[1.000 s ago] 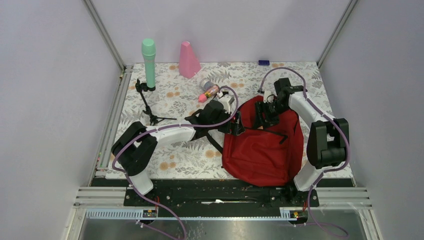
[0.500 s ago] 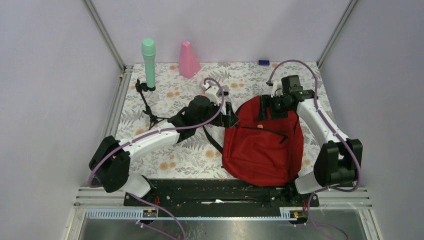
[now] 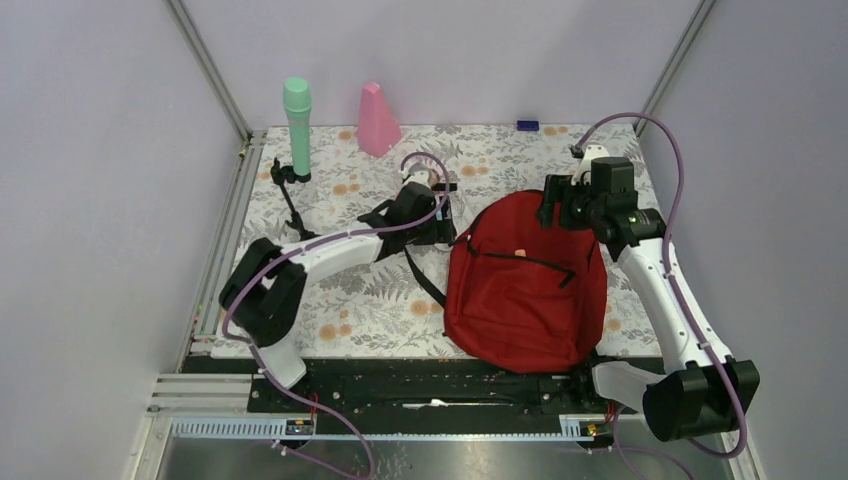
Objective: Pack the student bag
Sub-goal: Place the stationery in the student bag, then pick up the stationery from the center of the board.
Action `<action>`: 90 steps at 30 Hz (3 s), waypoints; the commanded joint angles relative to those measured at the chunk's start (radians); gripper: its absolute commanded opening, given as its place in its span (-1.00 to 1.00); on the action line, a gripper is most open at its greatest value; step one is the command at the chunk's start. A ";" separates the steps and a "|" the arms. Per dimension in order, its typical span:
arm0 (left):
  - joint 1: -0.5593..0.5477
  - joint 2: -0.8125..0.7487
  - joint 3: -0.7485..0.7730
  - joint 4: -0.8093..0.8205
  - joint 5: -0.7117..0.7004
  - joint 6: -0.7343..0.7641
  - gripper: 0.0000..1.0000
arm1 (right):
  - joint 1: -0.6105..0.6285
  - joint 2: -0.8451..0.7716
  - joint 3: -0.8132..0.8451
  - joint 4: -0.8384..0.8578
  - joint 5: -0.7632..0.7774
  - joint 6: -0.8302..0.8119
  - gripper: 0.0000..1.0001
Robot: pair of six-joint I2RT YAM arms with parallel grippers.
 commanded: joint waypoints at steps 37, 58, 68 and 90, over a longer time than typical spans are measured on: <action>0.060 0.381 0.324 -0.221 -0.240 -0.040 -0.14 | -0.004 -0.072 -0.035 0.040 0.103 0.073 0.49; 0.067 0.188 0.266 -0.410 -0.242 0.093 -0.83 | -0.004 -0.083 -0.028 0.038 0.091 0.125 0.48; 0.067 -0.027 0.142 -0.569 -0.168 0.122 -1.00 | -0.004 -0.078 -0.036 0.038 0.063 0.159 0.47; -0.030 -0.598 -0.149 -0.338 -0.257 -0.016 -1.00 | 0.134 -0.212 -0.204 0.269 -0.157 0.574 0.53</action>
